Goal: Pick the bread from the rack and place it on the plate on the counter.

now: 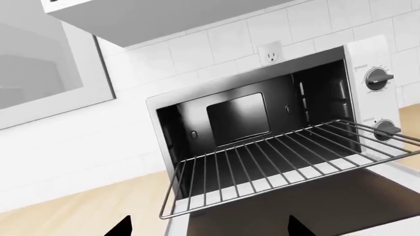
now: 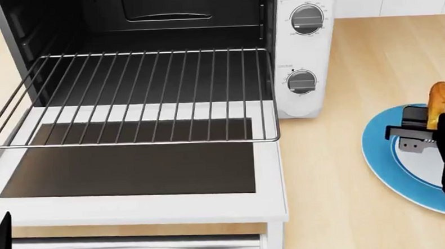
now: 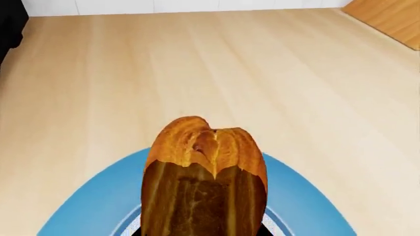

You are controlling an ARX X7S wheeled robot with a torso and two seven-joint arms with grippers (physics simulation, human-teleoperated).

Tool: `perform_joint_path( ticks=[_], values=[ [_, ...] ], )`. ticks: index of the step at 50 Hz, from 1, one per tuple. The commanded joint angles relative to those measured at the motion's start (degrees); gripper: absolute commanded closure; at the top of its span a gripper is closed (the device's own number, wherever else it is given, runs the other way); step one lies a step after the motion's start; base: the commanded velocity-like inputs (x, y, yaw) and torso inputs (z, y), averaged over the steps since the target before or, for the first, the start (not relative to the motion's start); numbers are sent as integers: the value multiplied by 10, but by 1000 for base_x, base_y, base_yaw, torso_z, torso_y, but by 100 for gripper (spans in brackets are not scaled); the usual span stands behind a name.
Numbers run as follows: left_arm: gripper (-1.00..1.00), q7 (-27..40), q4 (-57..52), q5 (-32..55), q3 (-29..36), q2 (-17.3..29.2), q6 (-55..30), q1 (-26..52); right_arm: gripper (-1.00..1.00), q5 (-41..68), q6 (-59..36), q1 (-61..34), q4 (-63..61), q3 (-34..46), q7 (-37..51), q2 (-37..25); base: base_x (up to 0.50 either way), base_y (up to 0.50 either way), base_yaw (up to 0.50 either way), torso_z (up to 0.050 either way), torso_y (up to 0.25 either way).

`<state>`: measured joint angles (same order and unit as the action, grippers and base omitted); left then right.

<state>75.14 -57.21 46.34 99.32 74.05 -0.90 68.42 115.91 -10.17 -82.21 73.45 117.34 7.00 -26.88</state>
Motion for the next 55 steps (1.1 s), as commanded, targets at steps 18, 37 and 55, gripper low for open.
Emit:
perform_joint_path(
  ticks=[18,37,55],
  values=[
    [-100,6,-17,-23,12,26,17,-6,-100,-80,106,-113,-364,-1,196,-173,0,0,0,0,1],
    [-100,4,-9,-39,20,32,40,-19,-100,-233,95,-302,-795,-1,376,-380,0,0,0,0,0],
    [-100,7,-5,-56,29,33,51,-29,-100,-321,67,-351,-1038,-13,429,-540,0,0,0,0,0]
  ],
)
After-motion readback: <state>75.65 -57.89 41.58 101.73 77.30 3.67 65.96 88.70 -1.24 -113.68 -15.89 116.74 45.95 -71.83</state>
